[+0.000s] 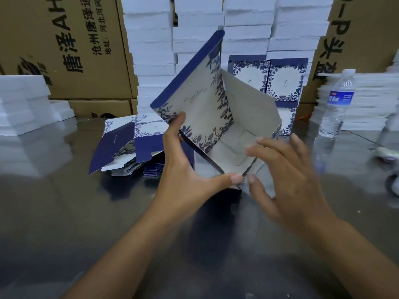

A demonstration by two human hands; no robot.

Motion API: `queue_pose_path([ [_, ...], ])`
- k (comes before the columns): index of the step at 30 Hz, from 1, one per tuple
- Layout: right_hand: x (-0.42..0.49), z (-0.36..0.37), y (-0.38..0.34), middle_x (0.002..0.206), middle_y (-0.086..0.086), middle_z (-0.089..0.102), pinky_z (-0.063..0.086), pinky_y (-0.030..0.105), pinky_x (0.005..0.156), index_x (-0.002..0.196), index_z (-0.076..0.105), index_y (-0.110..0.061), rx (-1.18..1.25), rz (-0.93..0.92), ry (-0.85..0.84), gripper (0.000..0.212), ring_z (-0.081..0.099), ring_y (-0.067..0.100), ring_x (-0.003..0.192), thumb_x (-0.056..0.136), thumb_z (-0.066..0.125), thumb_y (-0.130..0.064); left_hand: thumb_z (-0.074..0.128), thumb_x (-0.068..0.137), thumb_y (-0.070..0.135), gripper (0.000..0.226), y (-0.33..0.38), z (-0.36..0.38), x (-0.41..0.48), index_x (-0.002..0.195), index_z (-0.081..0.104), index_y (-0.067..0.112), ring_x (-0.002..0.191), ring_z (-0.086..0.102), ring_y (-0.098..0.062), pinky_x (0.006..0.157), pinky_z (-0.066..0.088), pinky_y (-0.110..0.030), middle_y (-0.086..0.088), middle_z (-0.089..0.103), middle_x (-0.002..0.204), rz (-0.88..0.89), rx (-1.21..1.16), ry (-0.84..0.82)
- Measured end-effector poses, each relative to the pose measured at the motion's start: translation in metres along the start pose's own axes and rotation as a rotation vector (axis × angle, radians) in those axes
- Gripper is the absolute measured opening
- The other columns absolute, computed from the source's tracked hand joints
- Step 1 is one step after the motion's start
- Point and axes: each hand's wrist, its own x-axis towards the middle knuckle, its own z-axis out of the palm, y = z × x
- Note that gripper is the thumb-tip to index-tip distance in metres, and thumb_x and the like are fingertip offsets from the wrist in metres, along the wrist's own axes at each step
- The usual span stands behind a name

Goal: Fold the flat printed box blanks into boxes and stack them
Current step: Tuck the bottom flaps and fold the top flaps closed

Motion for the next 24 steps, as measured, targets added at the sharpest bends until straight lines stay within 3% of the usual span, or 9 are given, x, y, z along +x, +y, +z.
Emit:
queue_pose_path([
  [3, -0.003, 0.005, -0.008, 0.113, 0.002, 0.062, 0.021, 0.049, 0.109, 0.121, 0.042, -0.012, 0.149, 0.004, -0.065, 0.048, 0.051, 0.015, 0.110, 0.080, 0.055, -0.031, 0.079, 0.041, 0.053, 0.112, 0.001, 0.003, -0.002, 0.132, 0.014, 0.056, 0.130, 0.033, 0.007, 0.100, 0.032, -0.006, 0.020, 0.029, 0.144, -0.022, -0.040, -0.002],
  [5, -0.005, 0.010, -0.015, 0.113, -0.003, 0.056, 0.017, 0.041, 0.113, 0.125, 0.038, -0.013, 0.209, 0.083, -0.041, 0.051, 0.053, 0.011, 0.101, 0.082, 0.054, -0.036, 0.075, 0.047, 0.057, 0.103, 0.001, 0.004, -0.003, 0.133, 0.018, 0.055, 0.121, 0.039, 0.015, 0.095, 0.037, -0.004, 0.041, 0.035, 0.130, -0.039, -0.073, 0.036],
  [7, -0.005, 0.013, -0.016, 0.100, 0.001, 0.060, 0.028, 0.043, 0.110, 0.129, 0.035, -0.013, 0.252, 0.177, 0.046, 0.052, 0.054, 0.012, 0.092, 0.084, 0.054, -0.030, 0.065, 0.062, 0.062, 0.084, -0.001, 0.004, -0.003, 0.135, 0.026, 0.048, 0.116, 0.042, 0.016, 0.095, 0.039, -0.007, 0.050, 0.036, 0.121, -0.013, -0.039, 0.108],
  [9, -0.004, 0.012, -0.015, 0.091, 0.001, 0.059, 0.044, 0.054, 0.092, 0.134, 0.030, -0.019, 0.344, 0.217, 0.120, 0.054, 0.058, 0.020, 0.086, 0.086, 0.055, -0.021, 0.058, 0.077, 0.056, 0.063, -0.002, 0.004, -0.002, 0.133, 0.032, 0.043, 0.116, 0.043, 0.011, 0.099, 0.038, -0.016, 0.047, 0.035, 0.124, 0.040, 0.053, 0.187],
  [11, -0.005, 0.010, -0.013, 0.102, 0.000, 0.052, 0.047, 0.049, 0.085, 0.135, 0.024, -0.026, 0.346, 0.190, 0.163, 0.057, 0.057, 0.025, 0.091, 0.088, 0.055, -0.017, 0.059, 0.082, 0.043, 0.055, -0.001, 0.005, -0.003, 0.131, 0.036, 0.037, 0.108, 0.045, 0.013, 0.093, 0.038, -0.011, 0.045, 0.039, 0.121, 0.117, 0.121, 0.262],
  [14, -0.003, 0.005, -0.012, 0.129, 0.007, 0.035, 0.043, 0.039, 0.095, 0.133, 0.041, -0.028, 0.256, 0.157, 0.178, 0.047, 0.044, 0.020, 0.116, 0.090, 0.055, -0.017, 0.064, 0.081, 0.035, 0.053, 0.001, 0.005, -0.004, 0.128, 0.040, 0.034, 0.102, 0.049, 0.012, 0.088, 0.039, -0.008, 0.040, 0.044, 0.119, 0.188, 0.168, 0.331],
  [18, 0.000, 0.004, -0.015, 0.139, 0.010, 0.025, 0.035, 0.060, 0.100, 0.117, 0.064, -0.017, 0.172, 0.205, 0.173, 0.029, 0.030, 0.030, 0.132, 0.090, 0.057, -0.024, 0.067, 0.079, 0.033, 0.056, 0.005, 0.005, -0.006, 0.129, 0.041, 0.033, 0.102, 0.046, 0.017, 0.086, 0.035, -0.004, 0.037, 0.043, 0.121, 0.220, 0.191, 0.342],
  [21, 0.003, 0.003, -0.013, 0.141, 0.013, 0.035, 0.030, 0.066, 0.098, 0.109, 0.070, -0.017, 0.041, 0.176, 0.193, 0.025, 0.026, 0.033, 0.131, 0.088, 0.062, -0.027, 0.066, 0.080, 0.031, 0.058, 0.007, 0.006, -0.007, 0.130, 0.039, 0.033, 0.105, 0.044, 0.018, 0.088, 0.034, -0.003, 0.036, 0.039, 0.126, 0.227, 0.211, 0.309],
  [24, 0.003, 0.003, -0.011, 0.125, 0.011, 0.057, 0.025, 0.060, 0.103, 0.095, 0.075, -0.014, -0.017, 0.131, 0.206, 0.023, 0.034, 0.032, 0.126, 0.090, 0.059, -0.031, 0.066, 0.081, 0.027, 0.058, 0.006, 0.007, -0.006, 0.132, 0.038, 0.029, 0.110, 0.041, 0.019, 0.091, 0.033, -0.004, 0.030, 0.039, 0.130, 0.245, 0.223, 0.296],
])
